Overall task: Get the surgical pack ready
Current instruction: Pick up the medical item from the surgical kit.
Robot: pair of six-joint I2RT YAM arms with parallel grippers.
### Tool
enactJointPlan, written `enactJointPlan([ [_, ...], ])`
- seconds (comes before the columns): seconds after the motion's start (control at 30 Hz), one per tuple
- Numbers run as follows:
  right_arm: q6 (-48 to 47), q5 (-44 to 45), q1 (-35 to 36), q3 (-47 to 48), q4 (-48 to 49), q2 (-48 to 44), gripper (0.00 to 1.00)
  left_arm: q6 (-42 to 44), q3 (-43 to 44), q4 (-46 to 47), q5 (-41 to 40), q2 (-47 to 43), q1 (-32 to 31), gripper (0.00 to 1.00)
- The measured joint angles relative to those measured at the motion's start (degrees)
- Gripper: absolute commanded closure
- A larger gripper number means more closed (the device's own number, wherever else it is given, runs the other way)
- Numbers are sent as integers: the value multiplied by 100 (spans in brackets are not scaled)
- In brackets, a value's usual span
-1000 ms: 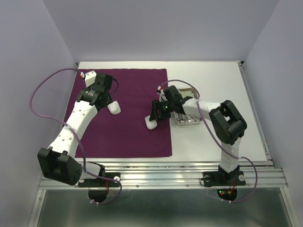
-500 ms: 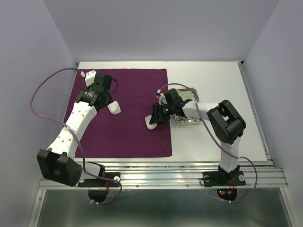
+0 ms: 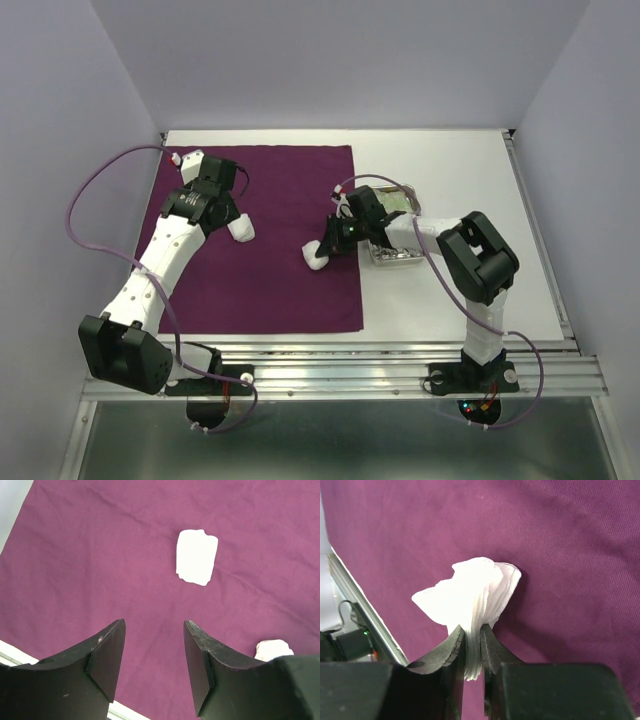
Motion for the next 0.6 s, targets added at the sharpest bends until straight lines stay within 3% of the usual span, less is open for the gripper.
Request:
enactJointPlan([
  [0.23,264,96,0,-2,94,-164,98,2,-2,20,57,0,0,40],
  [0.6,199,393,-402,17,-160,-1110,99,28,-109,37,50,0,0,40],
])
